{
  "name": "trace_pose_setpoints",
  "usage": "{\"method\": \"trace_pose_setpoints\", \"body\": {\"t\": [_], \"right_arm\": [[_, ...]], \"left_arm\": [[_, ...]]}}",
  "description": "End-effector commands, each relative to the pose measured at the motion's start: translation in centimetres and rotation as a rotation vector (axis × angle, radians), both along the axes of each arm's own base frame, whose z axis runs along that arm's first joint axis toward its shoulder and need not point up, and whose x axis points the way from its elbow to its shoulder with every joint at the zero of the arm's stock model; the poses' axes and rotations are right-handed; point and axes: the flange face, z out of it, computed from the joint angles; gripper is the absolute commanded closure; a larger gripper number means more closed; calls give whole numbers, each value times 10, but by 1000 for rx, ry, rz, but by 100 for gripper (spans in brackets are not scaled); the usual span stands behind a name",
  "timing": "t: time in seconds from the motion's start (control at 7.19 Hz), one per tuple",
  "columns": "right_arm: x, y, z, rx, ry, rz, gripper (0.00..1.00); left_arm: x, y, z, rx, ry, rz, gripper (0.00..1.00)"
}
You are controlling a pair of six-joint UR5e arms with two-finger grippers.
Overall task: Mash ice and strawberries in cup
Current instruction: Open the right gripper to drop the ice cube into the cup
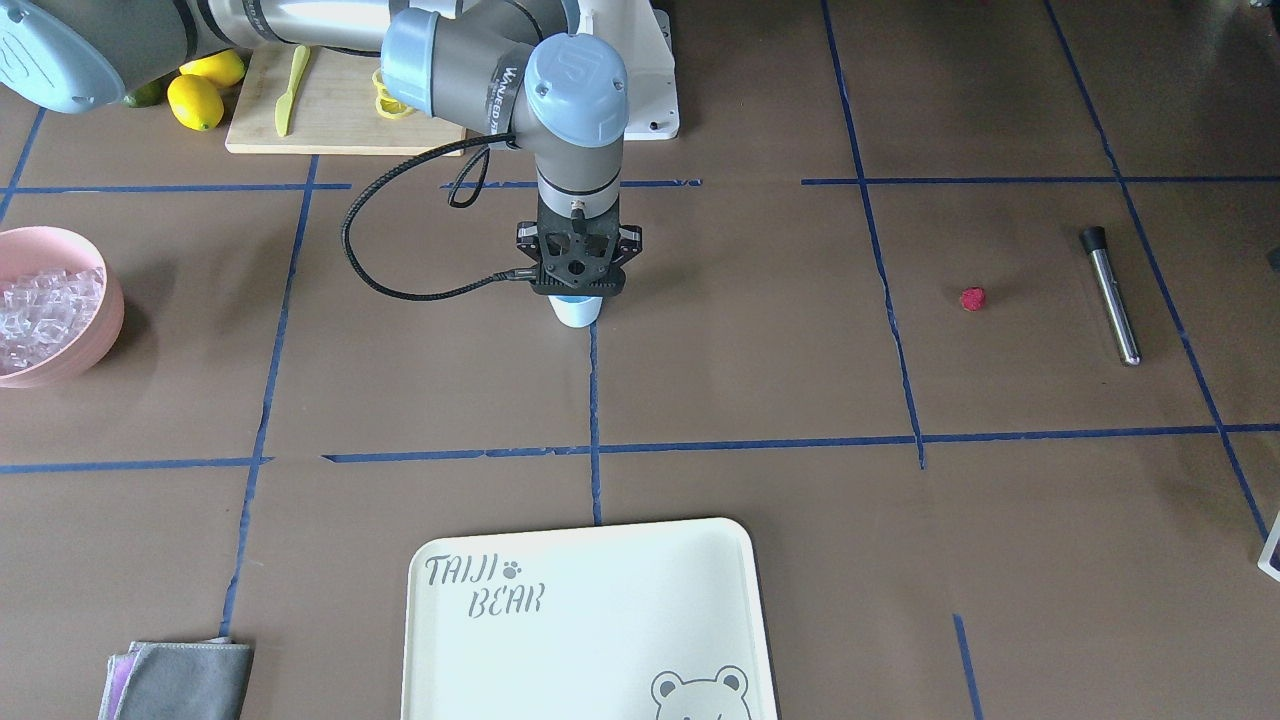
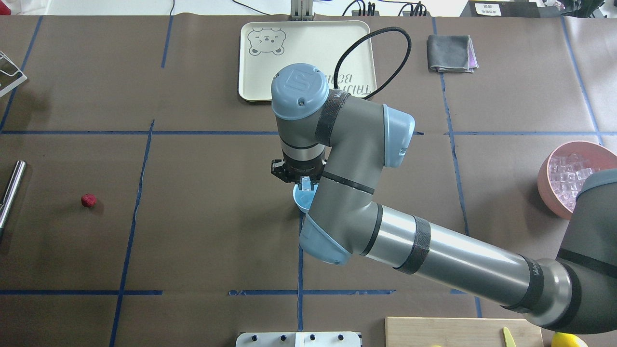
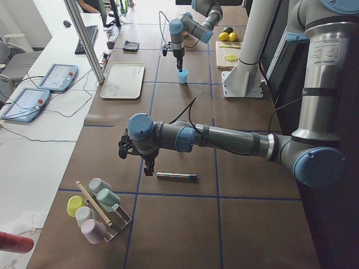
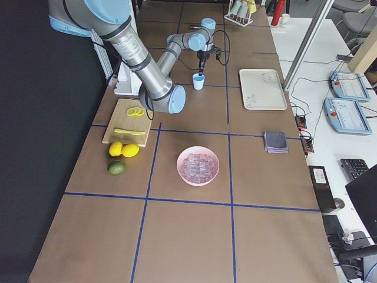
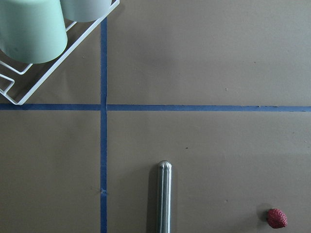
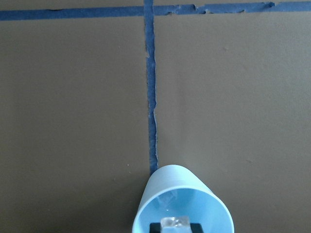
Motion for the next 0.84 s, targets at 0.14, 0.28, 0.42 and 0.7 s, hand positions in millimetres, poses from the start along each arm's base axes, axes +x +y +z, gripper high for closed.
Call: {"method": "trace_pose_setpoints", "body": {"t": [0.14,0.28,0.42,0.7], "right_arm": [[1,0,-1,3,-2,1,26],[1,0,1,2,-1,1,23],[2,0,0,3,-2,3,22],[31,-9,-17,20,-41,29,1]], "left_arm": [[0,-1,-1,3,0,1,0],[0,-4,-5,5,-1,0,0],[1,-4,-5,5,0,0,0],[1,-7,-8,8,-1,0,0]]}}
